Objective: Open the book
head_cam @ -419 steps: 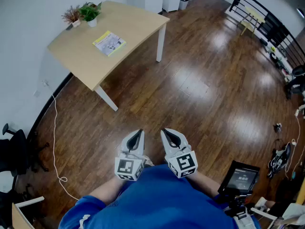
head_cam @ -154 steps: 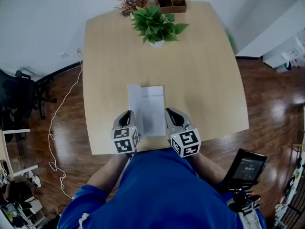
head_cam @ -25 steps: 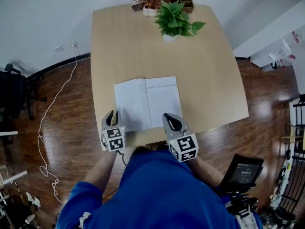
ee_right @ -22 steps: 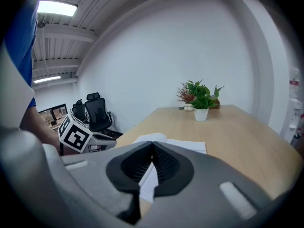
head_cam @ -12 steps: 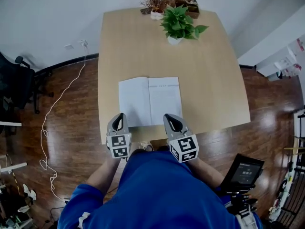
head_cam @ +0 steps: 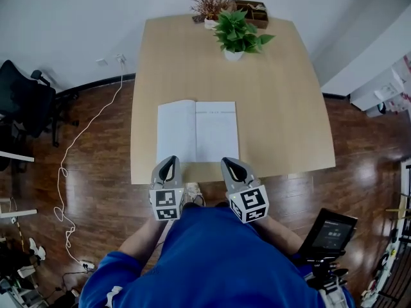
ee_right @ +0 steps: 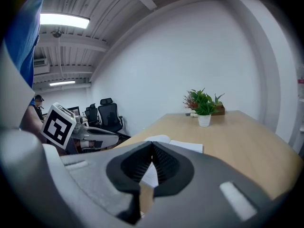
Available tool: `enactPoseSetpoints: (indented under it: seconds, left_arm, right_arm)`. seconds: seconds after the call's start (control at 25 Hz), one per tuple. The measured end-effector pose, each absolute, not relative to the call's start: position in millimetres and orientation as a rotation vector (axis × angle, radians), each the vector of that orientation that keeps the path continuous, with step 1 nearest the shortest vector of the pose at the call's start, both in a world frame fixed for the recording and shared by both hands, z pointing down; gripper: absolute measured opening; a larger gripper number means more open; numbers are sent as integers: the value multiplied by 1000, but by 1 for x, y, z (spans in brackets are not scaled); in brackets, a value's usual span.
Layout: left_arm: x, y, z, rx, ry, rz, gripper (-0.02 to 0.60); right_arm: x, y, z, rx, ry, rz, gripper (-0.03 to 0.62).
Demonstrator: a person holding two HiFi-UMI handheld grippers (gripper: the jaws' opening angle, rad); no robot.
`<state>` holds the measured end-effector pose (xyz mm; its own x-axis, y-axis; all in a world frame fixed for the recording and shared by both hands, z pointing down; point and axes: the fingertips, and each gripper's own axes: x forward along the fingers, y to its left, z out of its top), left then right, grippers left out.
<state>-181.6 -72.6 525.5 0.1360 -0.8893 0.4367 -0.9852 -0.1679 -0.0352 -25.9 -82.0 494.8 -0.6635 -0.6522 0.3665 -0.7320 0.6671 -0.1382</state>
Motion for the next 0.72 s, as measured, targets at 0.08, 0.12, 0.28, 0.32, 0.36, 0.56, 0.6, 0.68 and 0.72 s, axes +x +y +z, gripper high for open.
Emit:
enactPoseSetpoints:
  seconds: [0.08,0.12,0.28,0.32,0.36,0.56,0.6,0.68,0.72]
  left_arm:
    - [-169,-63,524,2165,-1839,530,8]
    - [-162,-58,523,2170,-1839,530,8]
    - [-134,-34,516,2186,-1837,532,6]
    - [-127,-28,515,2188,-1837,533,8]
    - [-119,-22,514,2188,-1837,532,8]
    - [-90,20,502,2188,-1853,512,8]
    - [-85,31,497,2183,-1859,502,8]
    - [-77,50,491,2179,-1871,474,8]
    - [-74,60,489,2182,-1877,464,8]
  right_arm:
    - [-17,-73,494,1098,-2608,394,3]
    - [-12,-68,494,1093,-2613,392,3]
    - [7,-44,492,1075,-2635,381,3]
    - [12,-38,492,1072,-2641,381,3]
    - [17,-32,491,1068,-2646,382,3]
    - [39,9,485,1042,-2672,376,3]
    - [43,19,482,1037,-2674,376,3]
    - [49,37,481,1027,-2679,374,3]
    - [51,46,481,1024,-2682,372,3]
